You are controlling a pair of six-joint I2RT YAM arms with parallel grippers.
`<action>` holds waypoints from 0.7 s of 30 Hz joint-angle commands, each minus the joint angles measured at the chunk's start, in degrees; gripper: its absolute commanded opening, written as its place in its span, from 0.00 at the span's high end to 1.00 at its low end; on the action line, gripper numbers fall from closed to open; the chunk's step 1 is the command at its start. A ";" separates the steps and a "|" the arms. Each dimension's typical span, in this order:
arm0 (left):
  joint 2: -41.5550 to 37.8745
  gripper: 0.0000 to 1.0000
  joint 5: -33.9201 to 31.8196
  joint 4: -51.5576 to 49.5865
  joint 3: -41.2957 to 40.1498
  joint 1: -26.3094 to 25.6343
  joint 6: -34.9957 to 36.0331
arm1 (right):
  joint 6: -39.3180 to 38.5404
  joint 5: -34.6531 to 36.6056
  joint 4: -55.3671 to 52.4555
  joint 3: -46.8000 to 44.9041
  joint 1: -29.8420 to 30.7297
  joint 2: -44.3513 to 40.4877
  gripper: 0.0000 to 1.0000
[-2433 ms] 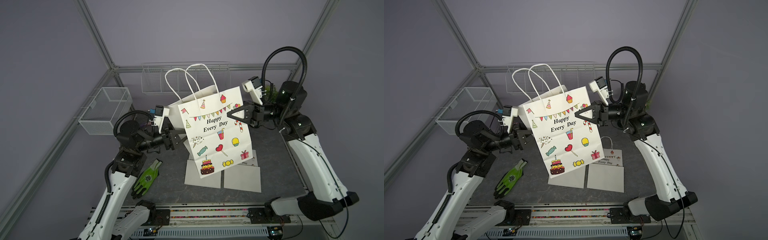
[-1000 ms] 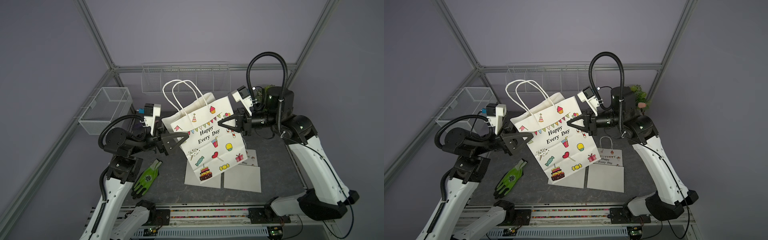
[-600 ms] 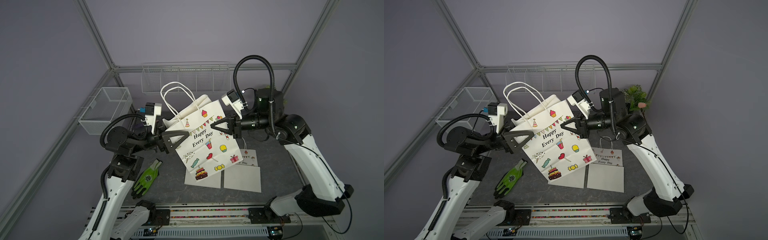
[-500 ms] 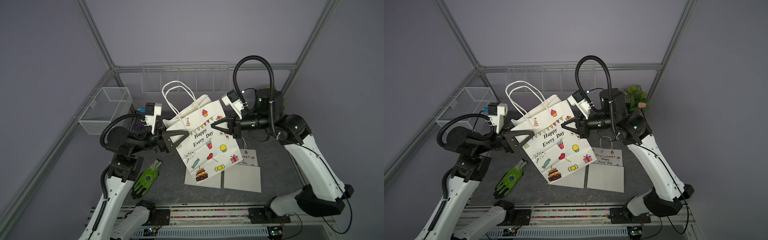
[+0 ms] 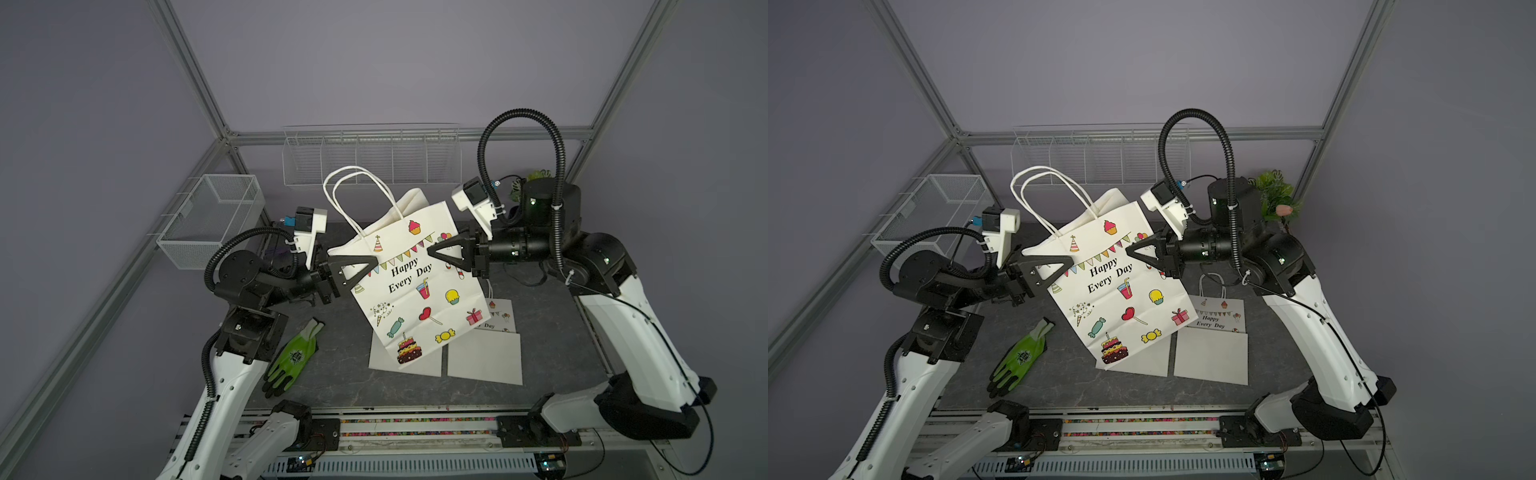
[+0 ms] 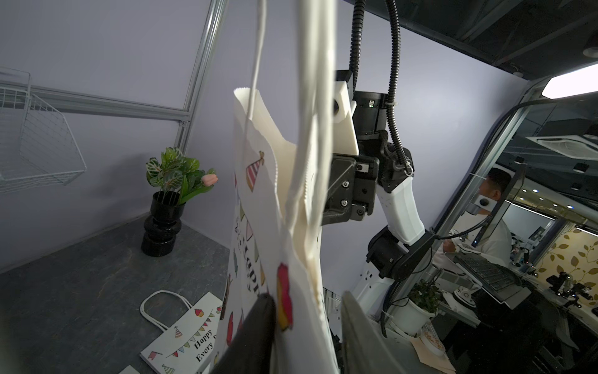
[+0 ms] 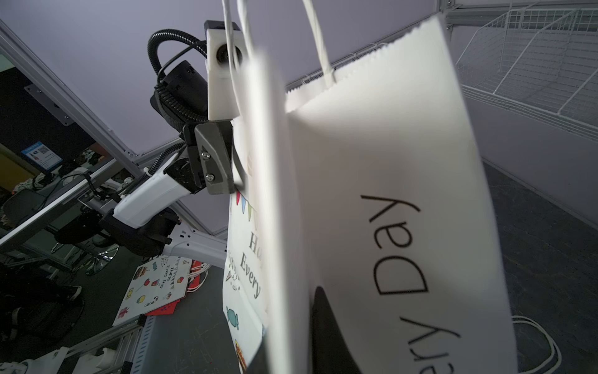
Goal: Put away the paper bag
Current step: Press the paper bag.
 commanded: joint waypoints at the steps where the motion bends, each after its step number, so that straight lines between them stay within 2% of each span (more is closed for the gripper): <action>1: -0.13 0.73 0.20 -2.03 1.19 -0.28 1.06 | -0.48 -0.71 1.85 -0.71 0.28 -1.52 0.77; 3: 0.16 0.84 0.26 -3.22 1.67 -0.27 1.65 | -0.44 -1.38 2.55 -1.40 -0.02 -2.22 0.70; 5: 0.33 1.00 0.31 -4.40 2.23 -0.24 2.24 | -0.19 -2.69 3.32 -2.37 -0.82 -2.96 0.64; 9: 1.19 1.00 0.56 -6.43 3.39 -0.21 3.46 | -0.06 -4.96 3.88 -3.93 -3.47 -4.20 0.56; 12: 3.16 1.00 2.19 -7.70 5.25 -0.24 4.46 | 1.46 -8.39 7.49 -7.36 -7.77 -6.48 0.50; 16: 8.60 1.00 6.85 -17.22 12.40 0.08 10.89 | 7.75 -14.32 19.99 -15.50 -16.88 -11.28 0.42; 18: 12.19 1.00 10.92 -21.62 16.66 0.91 14.27 | 12.00 -16.54 27.28 -19.40 -21.10 -12.76 0.38; 21: 18.64 1.00 19.93 -22.77 22.09 3.82 14.46 | 22.19 -20.10 43.31 -26.76 -26.15 -13.60 0.30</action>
